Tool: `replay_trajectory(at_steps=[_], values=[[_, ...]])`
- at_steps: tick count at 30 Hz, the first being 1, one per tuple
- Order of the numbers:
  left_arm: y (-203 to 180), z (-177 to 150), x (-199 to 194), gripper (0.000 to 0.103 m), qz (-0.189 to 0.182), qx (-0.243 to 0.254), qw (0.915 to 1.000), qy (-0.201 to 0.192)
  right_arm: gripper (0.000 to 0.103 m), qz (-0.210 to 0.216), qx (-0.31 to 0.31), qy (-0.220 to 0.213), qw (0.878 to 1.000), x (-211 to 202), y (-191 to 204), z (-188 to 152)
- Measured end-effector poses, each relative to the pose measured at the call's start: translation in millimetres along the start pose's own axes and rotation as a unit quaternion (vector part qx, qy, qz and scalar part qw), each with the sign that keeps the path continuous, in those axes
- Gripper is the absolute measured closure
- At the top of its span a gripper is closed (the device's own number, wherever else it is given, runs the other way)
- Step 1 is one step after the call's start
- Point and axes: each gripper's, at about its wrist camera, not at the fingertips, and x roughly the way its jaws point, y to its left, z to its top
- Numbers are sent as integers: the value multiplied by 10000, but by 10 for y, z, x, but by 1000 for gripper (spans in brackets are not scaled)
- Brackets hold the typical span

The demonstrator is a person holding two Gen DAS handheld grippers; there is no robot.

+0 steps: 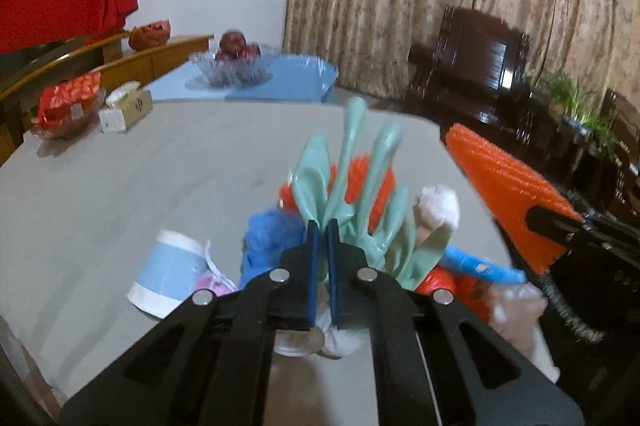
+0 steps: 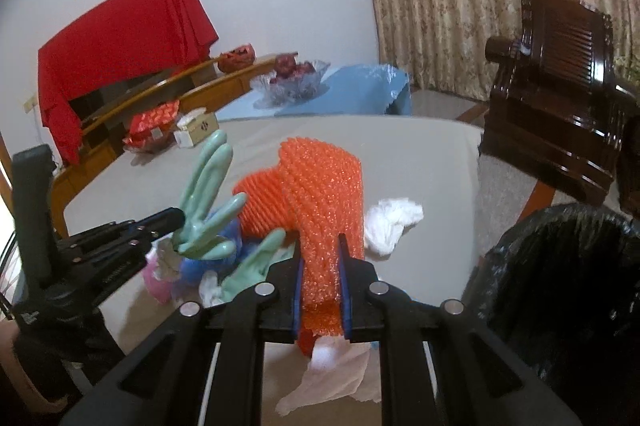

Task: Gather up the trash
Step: 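Carry gloves and foam net over the black bin and open both grippers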

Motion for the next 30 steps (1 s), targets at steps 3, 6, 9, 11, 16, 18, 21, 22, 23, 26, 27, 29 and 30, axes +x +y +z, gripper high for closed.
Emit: replay_trajectory(at_steps=[3, 6, 9, 11, 16, 18, 21, 22, 23, 26, 27, 29, 30], values=[[-47, 134, -200, 100, -103, -31, 9996, -249, 89, 14, 4, -190, 9998, -135, 21, 85], [-145, 241, -407, 100, -271, -49, 9985, -473, 89, -1, -34, -414, 9991, -305, 46, 183], [-329, 320, -555, 100, -535, 9, 9969, -575, 89, -61, -52, -632, 9980, -520, 36, 261], [-457, 342, -603, 100, -734, 50, 9956, -573, 89, -143, -30, -732, 9972, -652, -8, 276], [-965, 354, -606, 100, -1331, 231, 9897, -483, 89, -505, 93, -851, 9951, -971, -241, 224], [-1215, 364, -555, 100, -1622, 303, 9855, -404, 89, -715, 205, -870, 9934, -1104, -398, 163], [-1590, 364, -432, 100, -2032, 416, 9779, -252, 89, -1078, 408, -870, 9895, -1330, -662, 47], [-1702, 358, -396, 100, -2159, 438, 9752, -207, 89, -1241, 473, -845, 9875, -1396, -765, 0], [-1823, 344, -365, 100, -2267, 468, 9727, -173, 89, -1387, 545, -816, 9855, -1451, -871, -50], [-2257, 264, -144, 100, -2615, 636, 9631, 74, 89, -1694, 729, -722, 9802, -1555, -1134, -167], [-2351, 219, -89, 100, -2677, 672, 9611, 137, 89, -1820, 800, -661, 9778, -1579, -1233, -223], [-2569, 118, 33, 100, -2753, 815, 9576, 251, 89, -2006, 938, -523, 9738, -1589, -1416, -341], [-2682, 59, 100, 100, -2799, 890, 9554, 322, 89, -2052, 999, -467, 9725, -1591, -1485, -382]])
